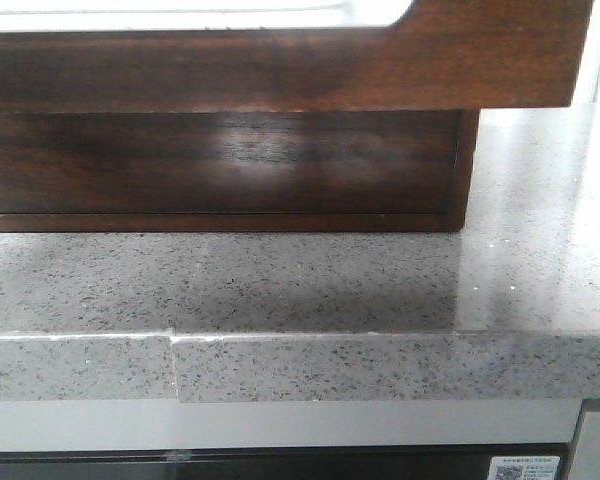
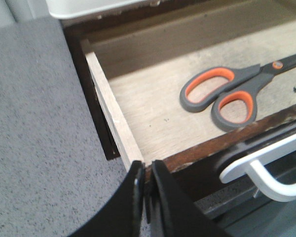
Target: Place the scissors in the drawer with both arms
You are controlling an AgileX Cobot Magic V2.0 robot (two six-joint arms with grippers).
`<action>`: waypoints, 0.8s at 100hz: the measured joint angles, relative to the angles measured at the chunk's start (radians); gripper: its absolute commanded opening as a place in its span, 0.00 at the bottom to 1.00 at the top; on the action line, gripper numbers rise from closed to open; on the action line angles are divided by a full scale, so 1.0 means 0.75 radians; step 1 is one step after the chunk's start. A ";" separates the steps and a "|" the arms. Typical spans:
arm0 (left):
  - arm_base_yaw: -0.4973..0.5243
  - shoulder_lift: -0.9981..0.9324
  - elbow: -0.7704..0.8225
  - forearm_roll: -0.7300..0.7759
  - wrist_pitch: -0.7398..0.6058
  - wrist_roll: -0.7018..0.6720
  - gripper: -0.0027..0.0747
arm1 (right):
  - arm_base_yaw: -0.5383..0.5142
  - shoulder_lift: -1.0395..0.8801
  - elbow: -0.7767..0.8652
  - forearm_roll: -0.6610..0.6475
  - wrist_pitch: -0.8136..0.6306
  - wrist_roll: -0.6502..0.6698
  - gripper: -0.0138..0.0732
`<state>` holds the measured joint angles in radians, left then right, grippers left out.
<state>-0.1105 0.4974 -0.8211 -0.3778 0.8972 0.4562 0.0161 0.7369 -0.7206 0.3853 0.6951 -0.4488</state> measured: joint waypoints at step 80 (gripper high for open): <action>0.000 -0.244 0.217 0.074 -0.152 -0.056 0.01 | 0.000 0.000 0.000 0.000 0.000 0.000 0.08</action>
<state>-0.1105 0.3146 -0.6584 -0.3225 0.7833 0.4142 0.0161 0.7369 -0.7206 0.3853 0.6951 -0.4488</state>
